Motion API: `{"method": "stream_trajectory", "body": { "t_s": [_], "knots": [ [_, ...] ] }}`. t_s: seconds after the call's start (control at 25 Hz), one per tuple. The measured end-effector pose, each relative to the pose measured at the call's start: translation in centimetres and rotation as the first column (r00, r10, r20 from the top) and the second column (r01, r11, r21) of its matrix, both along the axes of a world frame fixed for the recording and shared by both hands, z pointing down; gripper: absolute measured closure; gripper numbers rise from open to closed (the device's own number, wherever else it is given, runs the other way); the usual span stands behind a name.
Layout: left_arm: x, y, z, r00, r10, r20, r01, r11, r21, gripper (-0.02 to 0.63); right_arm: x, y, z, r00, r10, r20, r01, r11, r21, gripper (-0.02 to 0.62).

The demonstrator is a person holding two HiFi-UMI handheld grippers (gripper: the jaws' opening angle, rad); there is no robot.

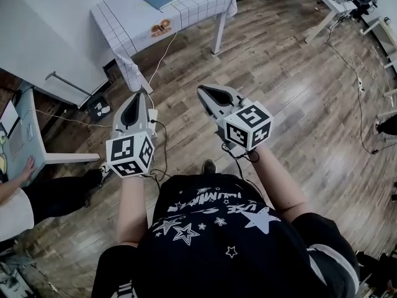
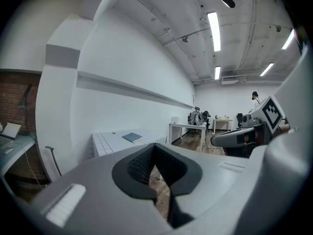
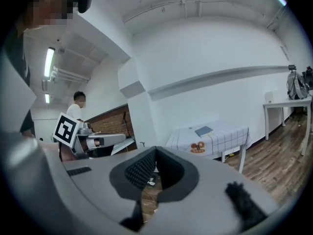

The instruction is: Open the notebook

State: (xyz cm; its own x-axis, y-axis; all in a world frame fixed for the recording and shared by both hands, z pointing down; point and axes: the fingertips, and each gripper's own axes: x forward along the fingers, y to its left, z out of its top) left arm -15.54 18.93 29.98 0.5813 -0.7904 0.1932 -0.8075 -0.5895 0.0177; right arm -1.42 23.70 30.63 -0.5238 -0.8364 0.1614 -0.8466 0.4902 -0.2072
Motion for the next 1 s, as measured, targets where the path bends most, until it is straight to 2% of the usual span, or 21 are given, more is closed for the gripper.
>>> {"method": "stream_trajectory", "body": {
  "t_s": [0.24,0.6,0.8,1.0],
  "knots": [
    [1.3,-0.4,-0.2,0.997,-0.075,-0.002,0.075,0.997,-0.003,0.597,2.9,-1.1,0.1,0.999,-0.031,0.026,0.031,1.000,-0.005,0.580],
    [3.5,-1.7,0.6,0.996,-0.083,0.022,0.083,0.996,-0.019,0.597,6.0,-1.4,1.7,0.998,-0.006,0.066,0.009,0.999,-0.044,0.580],
    [4.1,-2.3,1.5,0.997,-0.078,0.022,0.079,0.997,-0.026,0.597,6.0,-2.8,2.5,0.998,-0.019,0.060,0.022,0.998,-0.055,0.580],
    [3.0,-4.3,2.4,0.996,-0.087,0.019,0.087,0.995,-0.037,0.597,5.2,-5.1,2.9,0.998,-0.027,0.051,0.030,0.998,-0.057,0.580]
  ]
}}
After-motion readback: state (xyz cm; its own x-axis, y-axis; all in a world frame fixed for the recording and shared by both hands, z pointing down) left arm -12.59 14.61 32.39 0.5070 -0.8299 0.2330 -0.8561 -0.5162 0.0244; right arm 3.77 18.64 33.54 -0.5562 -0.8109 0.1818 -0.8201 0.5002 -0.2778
